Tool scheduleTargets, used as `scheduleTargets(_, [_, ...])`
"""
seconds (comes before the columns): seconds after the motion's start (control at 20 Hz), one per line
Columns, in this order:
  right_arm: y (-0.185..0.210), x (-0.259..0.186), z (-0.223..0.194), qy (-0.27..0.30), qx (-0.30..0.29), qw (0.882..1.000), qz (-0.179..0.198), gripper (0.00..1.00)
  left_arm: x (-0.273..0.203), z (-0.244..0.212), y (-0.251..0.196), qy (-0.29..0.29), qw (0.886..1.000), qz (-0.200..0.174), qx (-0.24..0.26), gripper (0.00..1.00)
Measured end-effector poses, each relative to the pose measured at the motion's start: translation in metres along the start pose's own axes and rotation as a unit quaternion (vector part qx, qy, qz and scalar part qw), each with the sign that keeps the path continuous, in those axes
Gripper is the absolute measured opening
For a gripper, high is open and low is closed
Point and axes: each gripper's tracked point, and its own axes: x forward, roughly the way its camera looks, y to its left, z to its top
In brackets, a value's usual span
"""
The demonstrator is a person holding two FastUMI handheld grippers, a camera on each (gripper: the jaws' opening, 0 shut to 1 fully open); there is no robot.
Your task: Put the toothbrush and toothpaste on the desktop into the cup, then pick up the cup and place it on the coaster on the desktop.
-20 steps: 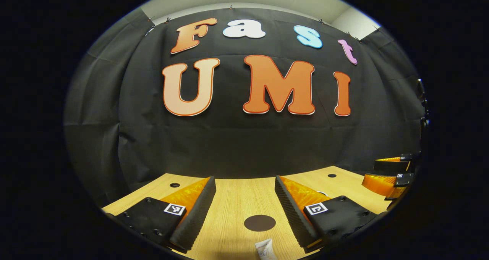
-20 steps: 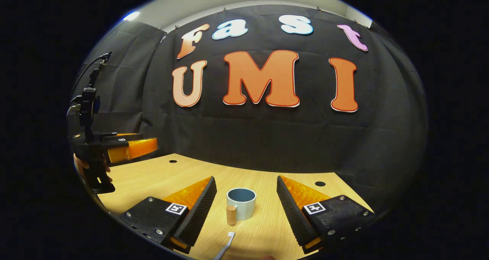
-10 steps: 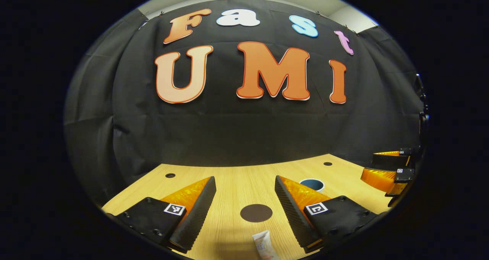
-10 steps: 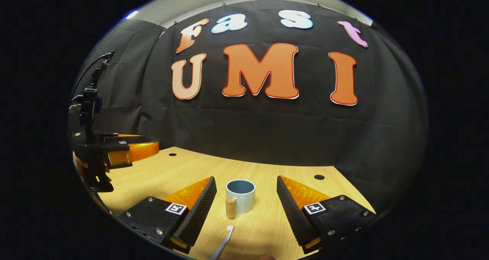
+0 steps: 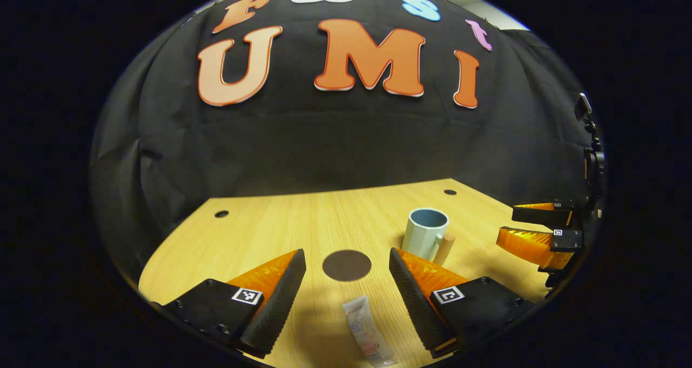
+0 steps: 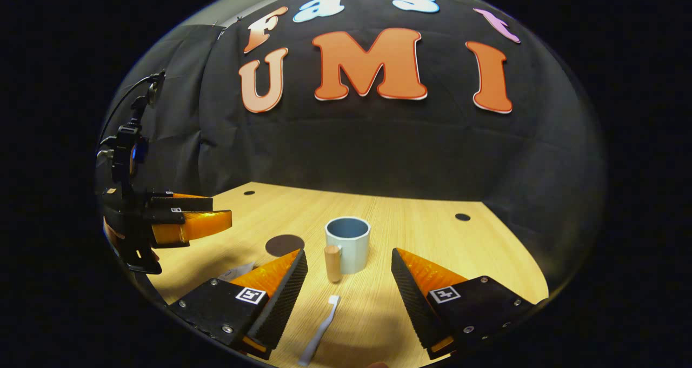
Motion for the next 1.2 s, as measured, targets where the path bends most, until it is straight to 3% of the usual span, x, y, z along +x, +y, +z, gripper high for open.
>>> scheduleTargets(0.4, [0.013,0.008,-0.041,0.109,0.035,0.993,0.018,0.92,0.002,-0.055,0.011,0.112,0.994,0.005,-0.018,0.99])
scheduleTargets(0.55, [0.019,0.012,-0.056,0.145,0.040,0.988,0.016,0.87,0.007,-0.073,0.010,0.143,0.989,0.003,-0.028,0.97])
scheduleTargets(0.75, [0.018,0.012,-0.066,0.186,0.035,0.982,0.004,0.86,0.005,-0.096,0.009,0.192,0.981,0.005,-0.027,0.99])
scheduleTargets(0.95, [0.024,0.006,-0.073,0.229,0.031,0.973,0.004,0.72,0.008,-0.113,0.004,0.226,0.974,0.003,-0.026,0.99])
scheduleTargets(1.05, [0.025,0.003,-0.076,0.243,0.026,0.970,0.001,0.77,0.011,-0.122,0.005,0.242,0.970,0.009,-0.031,0.91])
scheduleTargets(1.2, [0.031,0.004,-0.084,0.272,0.020,0.962,0.002,0.63,0.008,-0.128,0.001,0.257,0.966,0.005,-0.034,0.92])
